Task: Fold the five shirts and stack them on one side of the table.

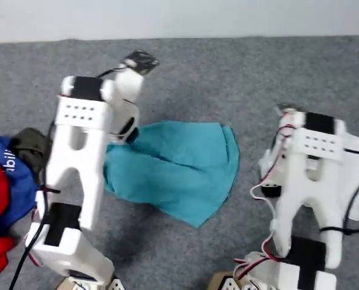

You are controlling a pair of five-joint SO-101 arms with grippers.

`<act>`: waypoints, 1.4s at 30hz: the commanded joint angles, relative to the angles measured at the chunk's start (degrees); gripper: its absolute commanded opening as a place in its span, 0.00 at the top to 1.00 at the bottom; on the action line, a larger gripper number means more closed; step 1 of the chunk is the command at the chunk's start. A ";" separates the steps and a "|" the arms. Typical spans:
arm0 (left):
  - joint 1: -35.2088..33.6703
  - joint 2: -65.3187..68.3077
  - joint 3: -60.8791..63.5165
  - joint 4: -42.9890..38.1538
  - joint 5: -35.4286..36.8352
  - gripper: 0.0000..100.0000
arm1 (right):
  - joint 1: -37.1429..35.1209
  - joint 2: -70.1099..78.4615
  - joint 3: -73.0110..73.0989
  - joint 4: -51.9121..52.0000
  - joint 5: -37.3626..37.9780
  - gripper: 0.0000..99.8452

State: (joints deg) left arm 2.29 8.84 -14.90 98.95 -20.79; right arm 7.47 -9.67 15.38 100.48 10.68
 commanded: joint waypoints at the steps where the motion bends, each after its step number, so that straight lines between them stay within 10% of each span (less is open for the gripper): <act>1: -4.92 -4.40 0.31 1.58 -3.08 0.85 | -6.99 -2.68 0.00 2.33 -0.53 0.99; 18: -33.41 -24.00 5.41 1.58 -6.95 0.88 | -37.32 -1.98 0.09 2.24 3.87 0.93; 23: -34.99 -29.19 15.25 1.41 -7.12 0.88 | -44.26 0.13 0.09 -0.75 0.18 0.77; 42: -36.84 -33.05 21.93 -1.05 -7.03 0.88 | -52.79 26.59 -0.35 -13.93 0.26 0.76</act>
State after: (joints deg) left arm -33.93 -22.64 7.16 98.77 -27.30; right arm -45.01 16.00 15.74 87.74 11.30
